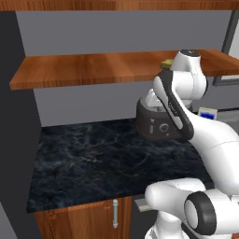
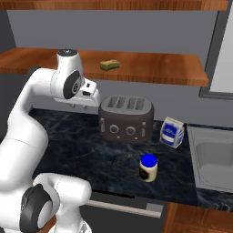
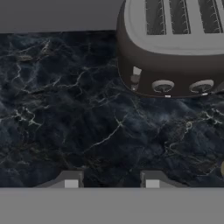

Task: Open the cabinet. Pick the sponge and place it next to the sink. Then close the cabinet.

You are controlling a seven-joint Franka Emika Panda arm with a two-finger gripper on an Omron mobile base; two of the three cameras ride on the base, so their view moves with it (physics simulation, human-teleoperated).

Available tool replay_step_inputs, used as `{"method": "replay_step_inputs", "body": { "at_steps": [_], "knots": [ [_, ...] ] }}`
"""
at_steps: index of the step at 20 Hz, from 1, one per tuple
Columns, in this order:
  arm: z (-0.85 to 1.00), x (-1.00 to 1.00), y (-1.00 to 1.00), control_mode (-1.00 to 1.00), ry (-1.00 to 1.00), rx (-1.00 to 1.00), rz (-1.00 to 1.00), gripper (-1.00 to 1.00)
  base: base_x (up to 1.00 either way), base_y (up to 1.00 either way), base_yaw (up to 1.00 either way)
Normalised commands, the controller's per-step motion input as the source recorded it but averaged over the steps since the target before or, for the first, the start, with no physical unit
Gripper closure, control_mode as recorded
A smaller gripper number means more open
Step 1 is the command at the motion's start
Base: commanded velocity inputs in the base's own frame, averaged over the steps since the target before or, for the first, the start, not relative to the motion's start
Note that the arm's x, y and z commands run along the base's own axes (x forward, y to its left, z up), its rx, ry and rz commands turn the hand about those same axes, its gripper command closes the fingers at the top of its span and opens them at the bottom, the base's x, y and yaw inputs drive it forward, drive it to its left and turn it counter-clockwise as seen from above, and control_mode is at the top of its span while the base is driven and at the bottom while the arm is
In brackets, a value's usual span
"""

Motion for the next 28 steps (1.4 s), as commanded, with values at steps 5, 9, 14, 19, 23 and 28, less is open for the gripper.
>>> {"method": "replay_step_inputs", "body": {
  "at_steps": [5, 9, 14, 19, 23, 28],
  "knots": [
    [0.05, -0.31, 0.00, -1.00, -0.02, 0.00, -0.01, -1.00, 0.00, 0.00, 0.00],
    [0.46, -0.48, 0.00, -1.00, -0.08, 0.00, -0.11, -1.00, 0.00, 0.00, 0.00],
    [0.59, -0.36, 0.00, -1.00, -0.09, 0.00, -0.11, -1.00, 0.00, 0.00, 0.00],
    [0.53, -0.07, 0.03, -1.00, -0.22, 0.01, -0.17, -1.00, 0.00, 0.00, 0.00],
    [0.50, 0.00, 0.08, -1.00, -0.33, 0.04, -0.22, -1.00, 0.00, 0.00, 0.00],
    [0.49, 0.00, 0.08, -1.00, -0.25, 0.01, -0.21, -1.00, 0.00, 0.00, 0.00]
  ]
}}
